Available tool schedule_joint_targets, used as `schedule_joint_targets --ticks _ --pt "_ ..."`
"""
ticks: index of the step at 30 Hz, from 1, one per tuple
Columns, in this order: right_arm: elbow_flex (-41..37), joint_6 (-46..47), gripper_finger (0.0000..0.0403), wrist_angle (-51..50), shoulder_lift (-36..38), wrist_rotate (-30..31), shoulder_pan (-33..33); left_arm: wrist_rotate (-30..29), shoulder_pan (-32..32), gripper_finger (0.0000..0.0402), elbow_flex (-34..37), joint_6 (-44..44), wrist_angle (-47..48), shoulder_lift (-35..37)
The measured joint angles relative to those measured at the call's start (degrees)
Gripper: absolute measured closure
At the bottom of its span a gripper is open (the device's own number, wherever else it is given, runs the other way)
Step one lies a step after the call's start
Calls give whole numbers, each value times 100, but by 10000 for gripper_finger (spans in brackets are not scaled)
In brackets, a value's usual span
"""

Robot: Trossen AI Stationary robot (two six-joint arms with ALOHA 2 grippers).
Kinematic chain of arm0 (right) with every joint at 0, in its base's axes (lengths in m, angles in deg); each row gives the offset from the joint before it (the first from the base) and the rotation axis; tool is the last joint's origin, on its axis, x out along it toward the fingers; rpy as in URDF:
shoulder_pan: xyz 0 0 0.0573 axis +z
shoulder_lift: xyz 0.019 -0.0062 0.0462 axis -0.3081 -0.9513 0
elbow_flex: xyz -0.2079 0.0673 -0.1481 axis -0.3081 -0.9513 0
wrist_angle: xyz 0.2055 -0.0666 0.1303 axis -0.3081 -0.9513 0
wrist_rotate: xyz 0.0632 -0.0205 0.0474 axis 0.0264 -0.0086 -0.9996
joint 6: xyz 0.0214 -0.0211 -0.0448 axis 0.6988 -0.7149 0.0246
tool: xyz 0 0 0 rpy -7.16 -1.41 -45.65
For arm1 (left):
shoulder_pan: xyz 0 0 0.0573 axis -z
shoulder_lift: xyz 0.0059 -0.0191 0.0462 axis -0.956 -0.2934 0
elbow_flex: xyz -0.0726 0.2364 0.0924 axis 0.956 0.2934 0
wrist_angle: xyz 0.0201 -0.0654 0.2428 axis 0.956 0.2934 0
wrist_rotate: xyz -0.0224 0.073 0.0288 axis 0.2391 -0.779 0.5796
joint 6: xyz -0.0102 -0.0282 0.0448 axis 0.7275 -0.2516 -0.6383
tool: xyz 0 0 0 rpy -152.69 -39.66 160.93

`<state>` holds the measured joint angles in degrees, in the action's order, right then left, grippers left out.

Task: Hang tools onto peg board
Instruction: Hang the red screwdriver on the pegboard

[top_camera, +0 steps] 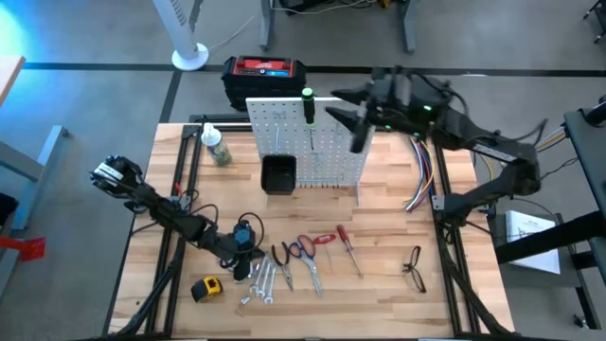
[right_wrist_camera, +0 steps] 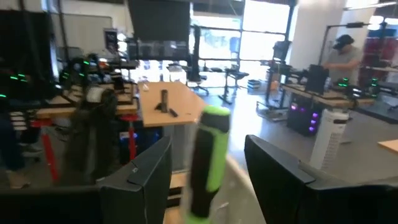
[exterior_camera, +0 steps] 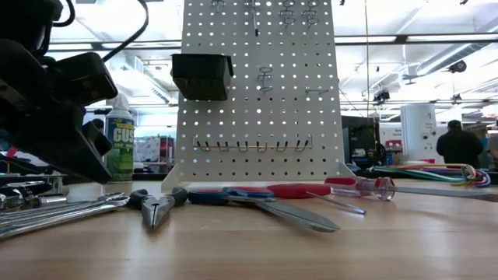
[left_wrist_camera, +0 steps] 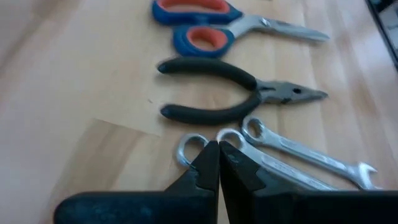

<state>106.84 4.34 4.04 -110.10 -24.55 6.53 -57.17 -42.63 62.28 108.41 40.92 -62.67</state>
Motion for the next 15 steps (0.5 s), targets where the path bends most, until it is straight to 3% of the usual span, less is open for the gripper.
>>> schedule_joint_targets --ticks 3,9,15 --pt "-685 63 221 57 574 18 337 -249 5 401 0 11 -2 0" --pt "-2227 425 231 128 1596 720 1138 -288 0 401 0 67 -35 0" --pt "-3573 977 234 121 2267 731 1751 -443 -70 401 -133 36 -87 0"
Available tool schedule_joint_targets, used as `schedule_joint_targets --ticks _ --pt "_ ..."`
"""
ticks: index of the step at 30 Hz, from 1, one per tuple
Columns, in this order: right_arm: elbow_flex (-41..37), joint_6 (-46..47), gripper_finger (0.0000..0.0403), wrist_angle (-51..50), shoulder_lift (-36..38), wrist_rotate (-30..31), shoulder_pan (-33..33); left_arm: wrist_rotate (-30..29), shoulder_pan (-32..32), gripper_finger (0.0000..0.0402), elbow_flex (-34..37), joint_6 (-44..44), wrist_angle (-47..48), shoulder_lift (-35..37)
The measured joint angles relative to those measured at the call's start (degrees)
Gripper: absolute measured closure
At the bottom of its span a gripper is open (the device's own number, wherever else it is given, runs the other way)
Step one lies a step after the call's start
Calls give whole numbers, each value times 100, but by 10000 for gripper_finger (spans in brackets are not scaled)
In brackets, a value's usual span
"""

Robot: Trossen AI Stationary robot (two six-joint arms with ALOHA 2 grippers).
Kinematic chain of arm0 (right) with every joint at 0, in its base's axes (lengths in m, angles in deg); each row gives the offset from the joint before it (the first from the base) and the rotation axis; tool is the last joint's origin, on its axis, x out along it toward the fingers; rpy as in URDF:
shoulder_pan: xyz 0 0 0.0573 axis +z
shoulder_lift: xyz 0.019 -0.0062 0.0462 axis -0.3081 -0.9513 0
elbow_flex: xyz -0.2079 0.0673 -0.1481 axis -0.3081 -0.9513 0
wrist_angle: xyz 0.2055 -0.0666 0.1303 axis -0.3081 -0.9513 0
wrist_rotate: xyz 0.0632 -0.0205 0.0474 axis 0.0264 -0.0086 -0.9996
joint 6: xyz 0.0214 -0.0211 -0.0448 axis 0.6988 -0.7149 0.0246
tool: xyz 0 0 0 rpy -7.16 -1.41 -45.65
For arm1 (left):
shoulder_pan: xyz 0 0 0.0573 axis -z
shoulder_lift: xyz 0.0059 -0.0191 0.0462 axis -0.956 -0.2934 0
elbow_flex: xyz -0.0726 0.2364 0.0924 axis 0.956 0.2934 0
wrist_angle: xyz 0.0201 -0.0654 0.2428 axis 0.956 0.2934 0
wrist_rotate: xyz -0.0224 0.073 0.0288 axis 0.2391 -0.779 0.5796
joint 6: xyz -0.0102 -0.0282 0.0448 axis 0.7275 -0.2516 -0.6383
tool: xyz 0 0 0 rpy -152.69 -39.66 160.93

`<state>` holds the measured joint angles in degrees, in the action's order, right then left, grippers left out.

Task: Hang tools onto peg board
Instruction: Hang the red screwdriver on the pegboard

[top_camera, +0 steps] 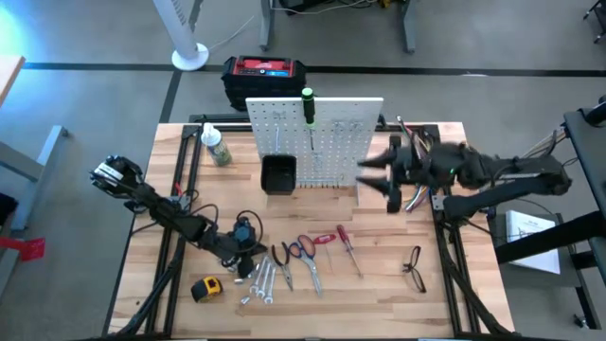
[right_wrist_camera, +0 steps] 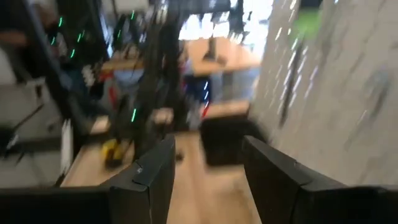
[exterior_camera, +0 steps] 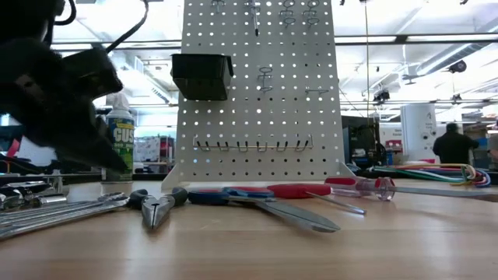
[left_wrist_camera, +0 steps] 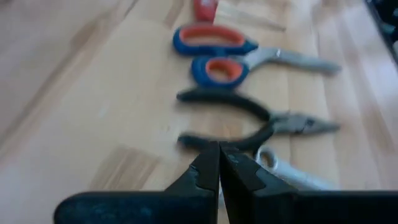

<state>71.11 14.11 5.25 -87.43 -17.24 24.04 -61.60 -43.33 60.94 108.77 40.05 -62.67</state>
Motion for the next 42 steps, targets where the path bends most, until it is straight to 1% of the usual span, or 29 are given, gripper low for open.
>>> schedule_joint_targets --ticks 3,8,12,15,18,24,28,30,32,39,42 --pt "-621 322 234 -65 130 -17 224 -7 -97 401 -204 -380 -3 0" --pt "-1576 1384 242 -87 -49 11 404 -220 -324 401 -641 -1100 129 0" --pt "-2082 2373 251 35 -341 20 458 -306 -499 401 -1017 -1122 791 0" --pt "-2277 2898 254 103 -564 98 478 -316 -550 401 -1260 -1053 1354 0" --pt "-2333 3305 252 108 -840 191 478 -345 -553 401 -1415 -994 1618 0" --pt "-2341 3919 233 449 -1686 311 478 -360 -573 401 -1531 -1202 1638 0" --pt "-2296 4208 224 663 -2392 66 478 -609 -609 401 -1559 -1326 1643 0" --pt "-2232 4222 222 671 -2679 -115 478 -738 -621 401 -1561 -1343 1641 0" --pt "-2152 4208 222 756 -2906 -153 490 -785 -625 402 -1561 -1345 1641 0" --pt "-1960 4197 222 1154 -3323 -392 526 -791 -647 401 -1561 -1389 1645 0" --pt "-1873 4223 222 1159 -3579 -435 526 -796 -662 401 -1558 -1389 1643 0"
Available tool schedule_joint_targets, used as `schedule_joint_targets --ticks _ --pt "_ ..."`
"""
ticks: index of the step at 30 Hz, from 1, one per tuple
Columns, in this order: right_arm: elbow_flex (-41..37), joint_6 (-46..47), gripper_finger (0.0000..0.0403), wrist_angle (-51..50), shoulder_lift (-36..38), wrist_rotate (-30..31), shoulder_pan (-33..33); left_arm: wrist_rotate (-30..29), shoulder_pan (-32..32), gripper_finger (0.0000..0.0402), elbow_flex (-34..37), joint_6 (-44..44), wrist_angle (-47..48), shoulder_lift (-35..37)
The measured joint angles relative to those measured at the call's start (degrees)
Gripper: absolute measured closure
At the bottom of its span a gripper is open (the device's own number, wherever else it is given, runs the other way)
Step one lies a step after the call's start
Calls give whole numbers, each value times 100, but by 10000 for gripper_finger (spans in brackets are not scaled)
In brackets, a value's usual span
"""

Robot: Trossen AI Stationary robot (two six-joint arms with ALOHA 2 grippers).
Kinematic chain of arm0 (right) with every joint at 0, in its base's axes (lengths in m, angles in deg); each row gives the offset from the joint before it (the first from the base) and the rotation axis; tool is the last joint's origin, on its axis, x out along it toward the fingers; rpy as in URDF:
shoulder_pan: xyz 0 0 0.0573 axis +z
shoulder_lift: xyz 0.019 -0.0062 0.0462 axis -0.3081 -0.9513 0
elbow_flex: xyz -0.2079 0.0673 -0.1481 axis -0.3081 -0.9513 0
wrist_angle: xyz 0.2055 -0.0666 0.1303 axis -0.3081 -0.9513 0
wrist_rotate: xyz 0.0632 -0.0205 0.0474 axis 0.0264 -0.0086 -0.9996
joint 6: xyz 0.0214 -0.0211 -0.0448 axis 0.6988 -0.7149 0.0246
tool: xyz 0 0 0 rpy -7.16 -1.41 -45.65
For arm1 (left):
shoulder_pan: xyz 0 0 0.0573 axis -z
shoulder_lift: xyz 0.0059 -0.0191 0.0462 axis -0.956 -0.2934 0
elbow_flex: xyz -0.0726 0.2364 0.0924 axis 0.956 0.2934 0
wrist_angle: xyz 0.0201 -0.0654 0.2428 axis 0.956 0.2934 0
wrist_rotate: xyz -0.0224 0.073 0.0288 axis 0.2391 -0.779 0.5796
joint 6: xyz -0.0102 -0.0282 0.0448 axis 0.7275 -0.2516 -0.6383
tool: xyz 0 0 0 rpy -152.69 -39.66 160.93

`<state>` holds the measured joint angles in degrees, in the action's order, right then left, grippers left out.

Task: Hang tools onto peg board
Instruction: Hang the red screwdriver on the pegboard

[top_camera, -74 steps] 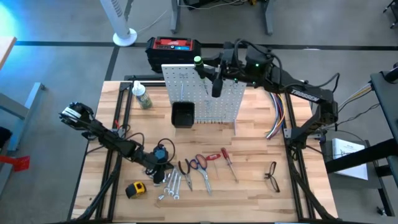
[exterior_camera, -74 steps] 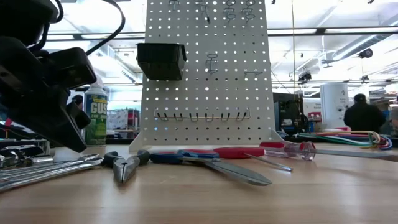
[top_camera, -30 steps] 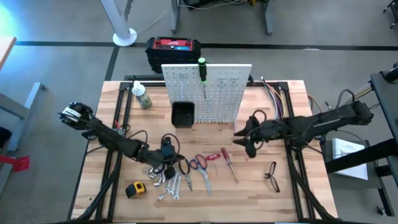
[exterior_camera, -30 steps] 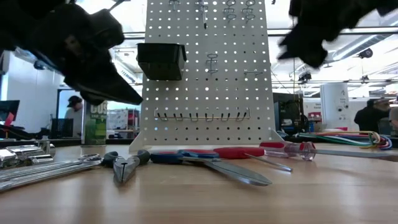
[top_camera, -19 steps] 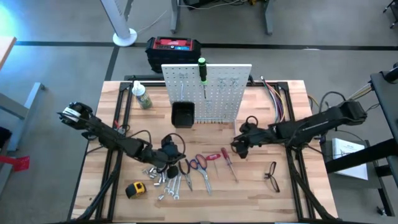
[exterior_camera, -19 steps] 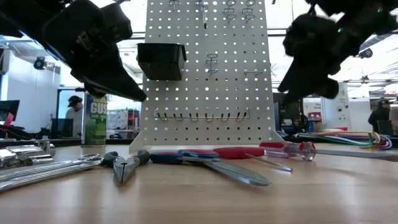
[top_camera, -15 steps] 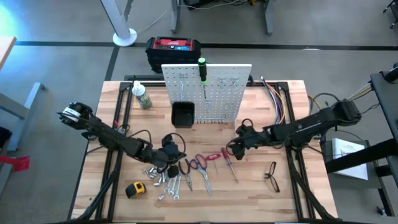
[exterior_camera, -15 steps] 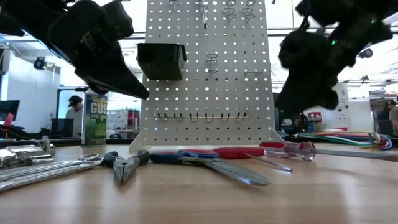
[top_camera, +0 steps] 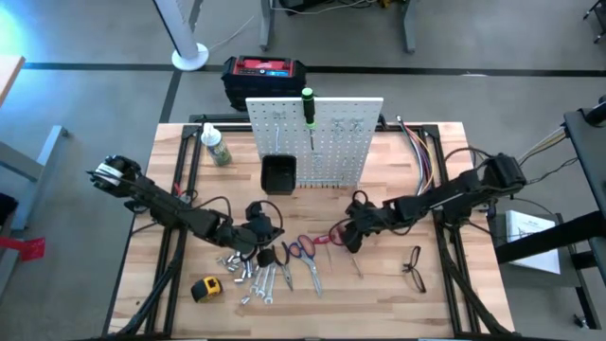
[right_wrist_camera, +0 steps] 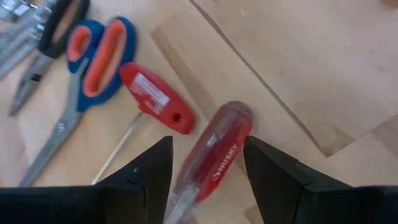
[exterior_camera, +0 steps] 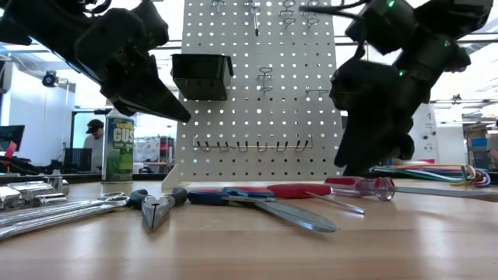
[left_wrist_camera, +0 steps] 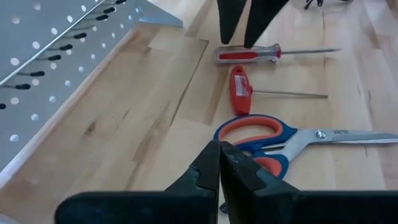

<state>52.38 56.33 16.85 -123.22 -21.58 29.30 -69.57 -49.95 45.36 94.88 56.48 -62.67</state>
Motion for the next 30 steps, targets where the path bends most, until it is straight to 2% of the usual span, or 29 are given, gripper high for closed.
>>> schedule_joint_targets --ticks 7,11,17,24,27,30 --pt "193 147 224 -48 -611 9 0 -333 -51 401 2 -44 -8 0" --pt "216 39 244 -69 -698 25 0 -351 -117 401 -18 -46 4 0" --pt "189 -371 334 -243 -456 51 8 -351 -138 401 -103 -37 -6 0" --pt "155 -894 337 -241 -32 407 78 -348 -134 401 -193 -3 -131 0" --pt "153 -1218 337 106 227 400 81 -348 -134 401 -148 -36 -369 0" --pt "151 -1665 337 825 613 140 75 -349 -134 401 -111 -46 -530 -12"
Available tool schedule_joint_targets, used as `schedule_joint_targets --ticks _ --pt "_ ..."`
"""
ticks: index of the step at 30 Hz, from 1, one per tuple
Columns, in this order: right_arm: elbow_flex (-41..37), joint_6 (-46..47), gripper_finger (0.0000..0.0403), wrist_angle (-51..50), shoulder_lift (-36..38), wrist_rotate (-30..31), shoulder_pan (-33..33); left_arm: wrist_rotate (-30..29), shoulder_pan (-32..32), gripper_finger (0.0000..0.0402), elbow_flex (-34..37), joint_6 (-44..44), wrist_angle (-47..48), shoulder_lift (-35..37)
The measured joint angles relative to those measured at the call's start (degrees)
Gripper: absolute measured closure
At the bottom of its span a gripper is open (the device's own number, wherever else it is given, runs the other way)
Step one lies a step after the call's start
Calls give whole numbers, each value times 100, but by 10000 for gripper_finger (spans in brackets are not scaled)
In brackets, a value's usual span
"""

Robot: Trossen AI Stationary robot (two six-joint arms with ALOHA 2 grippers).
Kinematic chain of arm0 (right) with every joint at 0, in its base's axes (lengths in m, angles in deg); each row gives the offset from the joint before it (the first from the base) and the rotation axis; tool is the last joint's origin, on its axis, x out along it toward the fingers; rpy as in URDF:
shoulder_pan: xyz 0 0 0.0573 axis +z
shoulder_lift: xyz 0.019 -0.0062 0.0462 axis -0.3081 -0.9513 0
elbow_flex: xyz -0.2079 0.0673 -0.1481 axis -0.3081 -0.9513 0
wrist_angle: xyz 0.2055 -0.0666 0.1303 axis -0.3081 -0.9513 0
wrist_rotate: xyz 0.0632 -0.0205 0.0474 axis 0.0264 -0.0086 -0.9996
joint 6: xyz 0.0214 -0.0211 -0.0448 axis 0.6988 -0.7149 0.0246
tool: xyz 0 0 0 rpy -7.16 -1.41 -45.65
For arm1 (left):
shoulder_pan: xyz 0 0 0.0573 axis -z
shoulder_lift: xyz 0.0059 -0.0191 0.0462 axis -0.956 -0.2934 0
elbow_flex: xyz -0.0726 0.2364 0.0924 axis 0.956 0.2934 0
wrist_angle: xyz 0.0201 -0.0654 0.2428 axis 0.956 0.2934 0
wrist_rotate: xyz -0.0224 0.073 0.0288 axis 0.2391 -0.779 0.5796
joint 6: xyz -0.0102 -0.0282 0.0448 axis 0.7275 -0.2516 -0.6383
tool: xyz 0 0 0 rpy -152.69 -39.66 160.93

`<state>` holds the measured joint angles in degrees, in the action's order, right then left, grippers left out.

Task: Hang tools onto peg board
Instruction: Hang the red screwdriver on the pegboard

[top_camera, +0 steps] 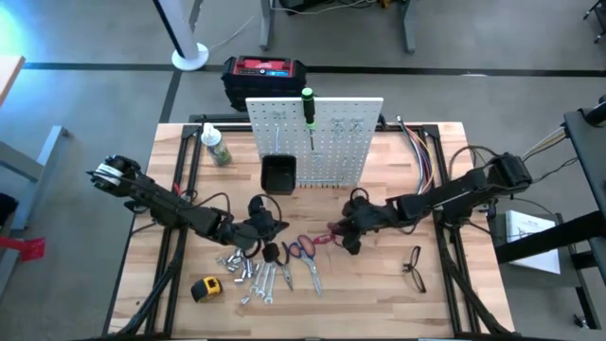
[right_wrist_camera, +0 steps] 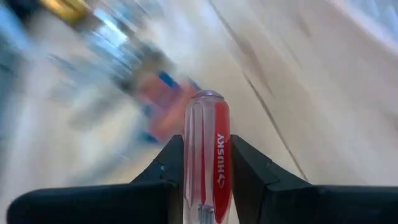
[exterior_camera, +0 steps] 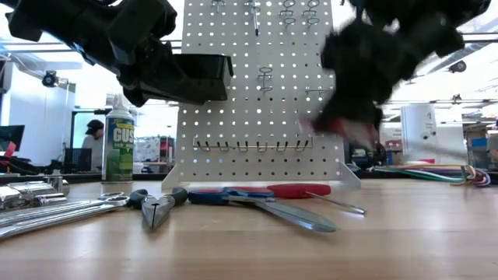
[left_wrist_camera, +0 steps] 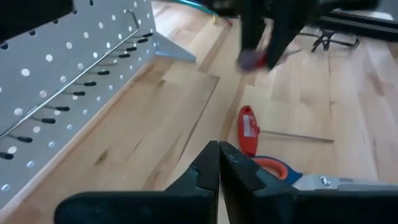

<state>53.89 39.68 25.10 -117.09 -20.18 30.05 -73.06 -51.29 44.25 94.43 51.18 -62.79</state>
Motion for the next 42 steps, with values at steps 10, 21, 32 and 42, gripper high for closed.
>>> schedule_joint_targets --ticks 10,21,32,42 --pt "4 -1470 337 1665 1521 -153 -406 -70 52 401 14 29 -354 -45" --pt "103 -3049 337 3455 2444 166 -951 -93 52 401 14 -64 -381 -50" --pt "1636 -4620 337 3472 1980 209 -1338 -89 82 401 14 22 -383 -164" --pt "2949 -4893 337 3449 1108 -44 -1940 -87 148 401 14 149 -378 -253"
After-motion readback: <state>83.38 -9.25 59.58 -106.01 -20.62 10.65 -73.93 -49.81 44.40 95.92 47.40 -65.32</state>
